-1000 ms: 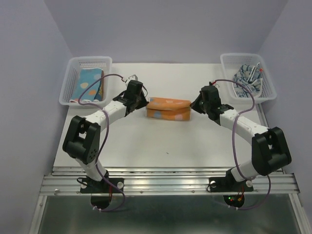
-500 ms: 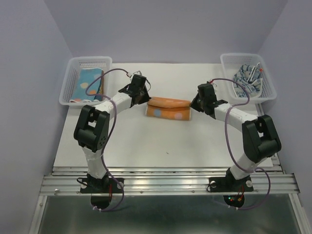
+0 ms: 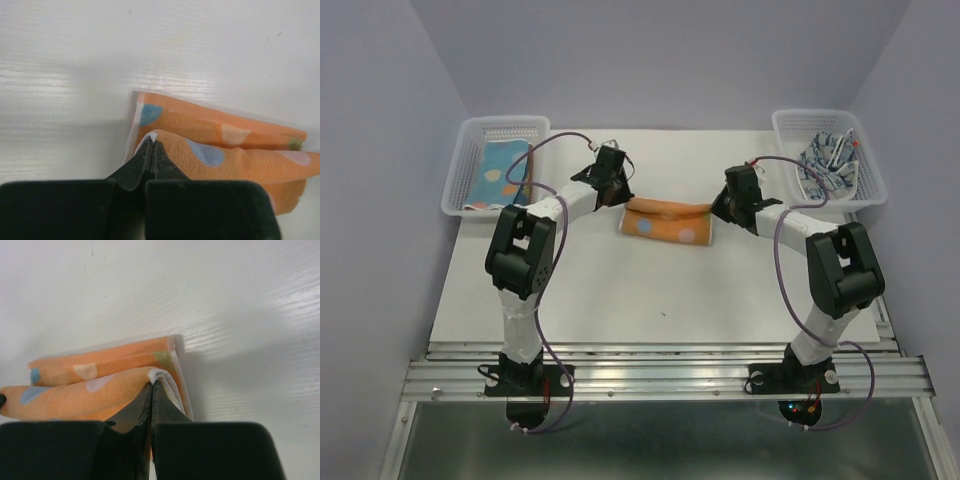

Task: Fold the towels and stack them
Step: Fold the towel, then neatly place the folded towel into the bin

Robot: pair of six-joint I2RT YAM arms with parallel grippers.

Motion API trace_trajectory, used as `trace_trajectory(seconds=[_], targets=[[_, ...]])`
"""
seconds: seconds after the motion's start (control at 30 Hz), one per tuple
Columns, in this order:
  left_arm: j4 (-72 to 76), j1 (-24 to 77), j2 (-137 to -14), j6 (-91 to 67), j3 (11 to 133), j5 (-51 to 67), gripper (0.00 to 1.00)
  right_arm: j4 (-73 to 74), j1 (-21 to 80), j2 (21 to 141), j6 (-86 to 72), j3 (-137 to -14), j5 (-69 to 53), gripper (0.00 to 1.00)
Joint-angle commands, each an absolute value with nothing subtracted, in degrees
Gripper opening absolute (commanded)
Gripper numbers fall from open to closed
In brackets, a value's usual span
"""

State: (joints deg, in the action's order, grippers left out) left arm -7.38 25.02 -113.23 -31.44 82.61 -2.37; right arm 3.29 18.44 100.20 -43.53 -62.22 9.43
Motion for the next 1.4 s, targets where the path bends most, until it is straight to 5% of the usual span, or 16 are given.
trace_trajectory(seconds=[0.0, 0.1, 0.17, 0.2, 0.33, 0.37, 0.4, 0.63, 1.07, 1.2, 1.27, 1.37], targets=[[-7.29, 24.61, -114.78, -29.18, 87.44, -2.81, 0.0, 0.53, 17.93, 101.16, -44.12, -65.74, 10.46, 0.01], [-8.17, 24.61, -116.8, -27.87, 89.91, -2.64, 0.07, 0.61, 17.49, 102.82, -44.03, -66.97, 10.63, 0.01], [-8.09, 24.52, -117.51, -26.81, 91.4, -2.46, 0.27, 0.61, 17.14, 103.79, -44.47, -68.11, 10.55, 0.07], [-8.26, 24.52, -118.12, -26.2, 92.02, -2.55, 0.46, 0.79, 16.7, 104.58, -44.21, -68.55, 10.37, 0.17], [-8.62, 24.61, -116.2, -24.26, 92.03, -2.55, 0.75, 2.81, 16.7, 103.46, -42.63, -70.4, 8.88, 0.37], [-6.96, 24.61, -113.84, -23.39, 89.76, -2.29, 0.96, 2.9, 16.7, 102.66, -42.19, -69.62, 8.7, 0.48], [-5.99, 24.61, -112.43, -23.38, 88.34, -2.2, 0.98, 2.9, 16.61, 101.7, -42.01, -69.0, 8.61, 0.54], [1.31, 24.7, -105.12, -19.69, 74.45, 2.9, 0.99, 2.2, 16.7, 89.49, -41.05, -57.06, 4.84, 1.0], [-3.6, 26.1, -116.1, -17.67, 81.2, 0.44, 0.98, 5.09, 16.7, 64.52, -40.87, -39.91, 2.55, 1.0], [-8.51, 29.17, -119.35, -16.44, 83.84, -8.51, 0.97, 7.46, 16.7, 60.13, -40.61, -38.67, 4.83, 1.0], [-10.1, 29.97, -120.41, -16.96, 85.33, -9.57, 0.92, 9.74, 16.7, 58.2, -41.22, -39.11, 8.24, 1.0], [-13.27, 29.97, -122.69, -18.28, 86.39, -12.21, 0.68, 12.65, 16.7, 55.3, -41.31, -39.38, 11.41, 1.0]])
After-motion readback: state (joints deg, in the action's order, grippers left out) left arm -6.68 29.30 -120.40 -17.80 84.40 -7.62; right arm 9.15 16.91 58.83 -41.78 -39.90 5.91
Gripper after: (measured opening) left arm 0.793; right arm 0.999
